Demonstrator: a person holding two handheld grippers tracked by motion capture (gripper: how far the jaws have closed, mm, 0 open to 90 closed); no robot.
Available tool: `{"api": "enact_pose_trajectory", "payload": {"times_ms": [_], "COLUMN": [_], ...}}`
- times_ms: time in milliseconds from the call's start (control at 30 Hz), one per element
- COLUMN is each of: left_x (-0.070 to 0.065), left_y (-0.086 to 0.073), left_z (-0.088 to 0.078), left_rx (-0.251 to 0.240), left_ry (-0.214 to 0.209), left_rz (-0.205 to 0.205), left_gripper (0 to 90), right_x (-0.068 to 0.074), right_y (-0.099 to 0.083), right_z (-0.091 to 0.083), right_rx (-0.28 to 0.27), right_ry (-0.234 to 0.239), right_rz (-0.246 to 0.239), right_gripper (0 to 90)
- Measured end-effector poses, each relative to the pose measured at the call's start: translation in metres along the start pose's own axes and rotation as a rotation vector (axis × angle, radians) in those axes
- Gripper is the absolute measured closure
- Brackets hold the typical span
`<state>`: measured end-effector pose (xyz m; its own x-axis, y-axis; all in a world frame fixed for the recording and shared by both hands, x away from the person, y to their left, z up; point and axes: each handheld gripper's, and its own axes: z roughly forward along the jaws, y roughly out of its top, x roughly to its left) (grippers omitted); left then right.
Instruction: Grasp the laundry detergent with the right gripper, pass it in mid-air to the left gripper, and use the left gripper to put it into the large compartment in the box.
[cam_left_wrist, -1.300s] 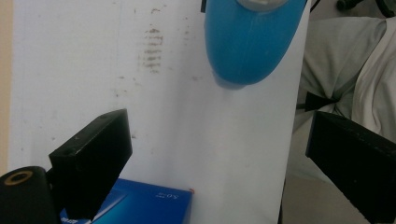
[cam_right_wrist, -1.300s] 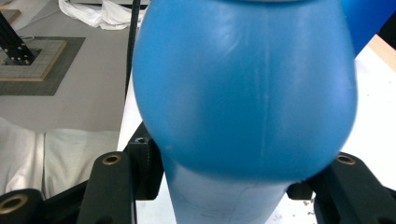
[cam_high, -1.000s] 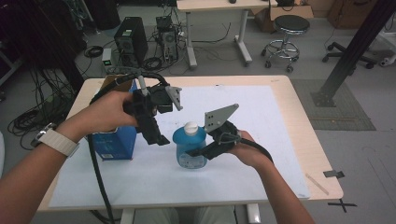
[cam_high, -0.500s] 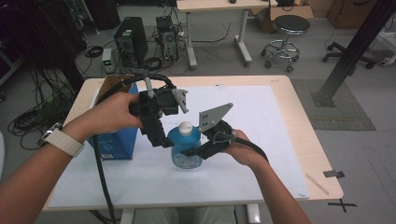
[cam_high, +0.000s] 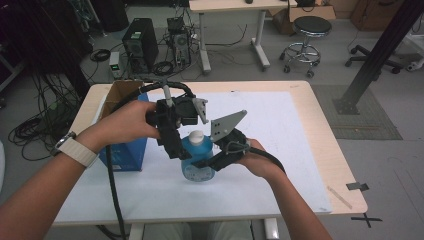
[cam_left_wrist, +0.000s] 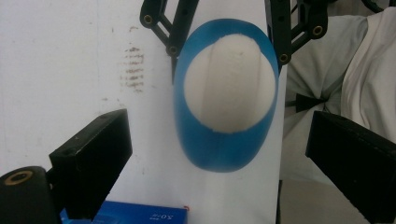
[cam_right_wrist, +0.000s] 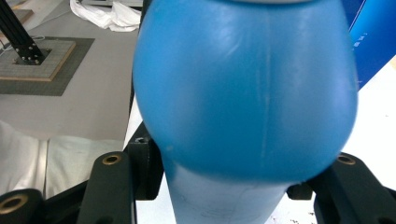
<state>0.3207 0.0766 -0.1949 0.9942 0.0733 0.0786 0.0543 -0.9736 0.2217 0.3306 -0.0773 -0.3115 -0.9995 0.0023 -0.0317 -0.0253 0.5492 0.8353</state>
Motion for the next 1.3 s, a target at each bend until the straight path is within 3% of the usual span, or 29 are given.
{"api": "enact_pose_trajectory", "payload": {"times_ms": [800,1300], "left_x": [0.002,0.002], "left_y": [0.008,0.009], "left_z": [0.022,0.026], "left_rx": [0.032,0.030], "left_ry": [-0.019,-0.032], "left_rz": [0.021,0.031], "left_gripper": [8.2,17.6], "right_x": [0.001,0.001], "right_y": [0.004,0.005], "right_z": [0.001,0.001], "right_rx": [-0.001,-0.008], "right_ry": [0.008,0.012], "right_rz": [0.004,0.000], "right_gripper": [43.8,43.8]}}
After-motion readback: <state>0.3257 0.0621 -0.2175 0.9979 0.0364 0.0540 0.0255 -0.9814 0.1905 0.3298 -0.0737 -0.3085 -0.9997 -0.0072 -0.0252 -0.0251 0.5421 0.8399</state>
